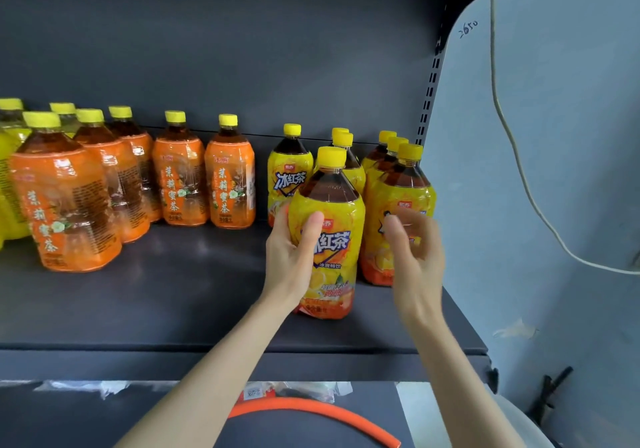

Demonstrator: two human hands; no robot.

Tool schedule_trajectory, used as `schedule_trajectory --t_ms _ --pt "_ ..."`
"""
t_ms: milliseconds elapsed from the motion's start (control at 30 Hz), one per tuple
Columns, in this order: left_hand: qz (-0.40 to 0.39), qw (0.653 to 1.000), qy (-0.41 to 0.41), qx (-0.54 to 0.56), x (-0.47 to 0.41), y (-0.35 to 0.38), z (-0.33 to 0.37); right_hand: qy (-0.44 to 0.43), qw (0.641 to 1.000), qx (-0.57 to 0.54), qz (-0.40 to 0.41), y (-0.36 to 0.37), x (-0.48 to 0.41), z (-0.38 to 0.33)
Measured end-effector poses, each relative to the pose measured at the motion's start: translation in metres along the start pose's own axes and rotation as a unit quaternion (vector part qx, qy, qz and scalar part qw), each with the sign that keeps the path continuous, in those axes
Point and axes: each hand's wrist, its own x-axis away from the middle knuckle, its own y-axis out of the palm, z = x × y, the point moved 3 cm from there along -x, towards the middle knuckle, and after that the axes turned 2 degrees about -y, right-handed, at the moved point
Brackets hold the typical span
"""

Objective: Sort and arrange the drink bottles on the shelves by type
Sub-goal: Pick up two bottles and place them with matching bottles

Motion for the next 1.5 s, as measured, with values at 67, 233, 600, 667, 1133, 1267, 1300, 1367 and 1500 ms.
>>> schedule_trajectory --t_ms 67,233,600,667,1133,1267,1300,1367,1500 --pt "0.004 1.0 -0.003 -0.01 -0.006 0.0 -0.004 -0.013 0.998 0.024 0.048 -0.014 -0.014 0.002" --pt "0.01 1.0 -0.006 -0.024 -0.02 0.009 -0.013 0.077 0.997 0.022 -0.009 -0.019 -0.047 0.026" --pt "0.042 0.997 -0.021 -0.069 -0.043 0.029 -0.038 0.108 0.993 -0.02 -0.052 -0.02 -0.062 0.058" --pt "0.051 0.996 -0.014 -0.076 -0.045 0.031 -0.039 0.106 0.993 -0.017 -0.05 -0.02 -0.063 0.059" --pt "0.048 0.992 -0.009 -0.114 -0.045 0.031 -0.034 0.103 0.993 0.013 -0.06 -0.02 -0.064 0.057" --pt "0.0 0.983 -0.055 -0.176 -0.043 0.026 -0.021 0.113 0.99 0.041 -0.069 -0.024 -0.06 0.046" --pt "-0.011 0.979 -0.063 -0.195 -0.042 0.024 -0.017 0.115 0.989 0.053 -0.073 -0.026 -0.059 0.044" --pt "-0.03 0.966 -0.074 -0.245 -0.04 0.018 -0.009 0.109 0.987 0.088 -0.079 -0.029 -0.055 0.035" --pt "-0.072 0.923 -0.042 -0.375 -0.026 -0.004 0.02 0.052 0.961 0.262 -0.067 -0.034 -0.042 0.002"
